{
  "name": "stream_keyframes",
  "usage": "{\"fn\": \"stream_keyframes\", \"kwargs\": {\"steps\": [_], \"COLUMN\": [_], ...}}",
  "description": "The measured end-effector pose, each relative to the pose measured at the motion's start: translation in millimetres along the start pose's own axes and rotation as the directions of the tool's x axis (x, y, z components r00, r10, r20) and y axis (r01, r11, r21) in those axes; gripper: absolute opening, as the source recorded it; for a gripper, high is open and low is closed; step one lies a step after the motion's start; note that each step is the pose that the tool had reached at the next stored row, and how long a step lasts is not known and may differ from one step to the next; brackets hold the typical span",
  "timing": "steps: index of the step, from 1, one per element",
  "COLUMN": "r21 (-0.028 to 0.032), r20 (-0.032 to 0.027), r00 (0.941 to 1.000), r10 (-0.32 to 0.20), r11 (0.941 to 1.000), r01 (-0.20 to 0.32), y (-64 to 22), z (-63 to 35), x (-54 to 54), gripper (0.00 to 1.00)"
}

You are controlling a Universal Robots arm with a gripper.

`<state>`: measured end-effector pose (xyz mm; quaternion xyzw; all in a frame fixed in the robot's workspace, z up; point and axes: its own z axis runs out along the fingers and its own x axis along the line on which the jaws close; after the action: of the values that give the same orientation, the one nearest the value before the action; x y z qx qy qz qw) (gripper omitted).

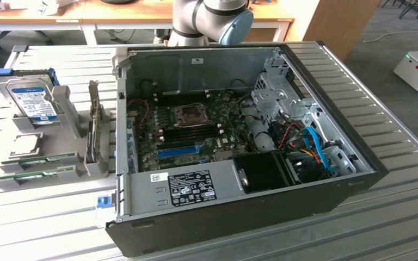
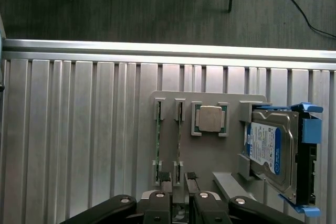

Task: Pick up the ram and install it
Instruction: 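Pick up the ram and move it above insertion slot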

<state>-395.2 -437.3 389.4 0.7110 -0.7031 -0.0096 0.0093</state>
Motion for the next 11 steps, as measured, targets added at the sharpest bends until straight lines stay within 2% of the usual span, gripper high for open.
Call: {"fn": "stream_keyframes", "kwargs": {"steps": [1,2,11], "r21": [0.0000,0.0000,0.0000], "r20": [0.0000,0.0000,0.0000], "r00": [1.0000,1.0000,1.0000], "r10": [0.000,0.000,0.000], "r11": [1.0000,1.0000,1.0000], "r01": [0.000,0.000,0.000], "y": [0.0,0.0,0.0], "z": [0.0,0.0,0.0], "x": [0.0,0.0,0.0], "gripper": [0.17,0.24,0.25]}}
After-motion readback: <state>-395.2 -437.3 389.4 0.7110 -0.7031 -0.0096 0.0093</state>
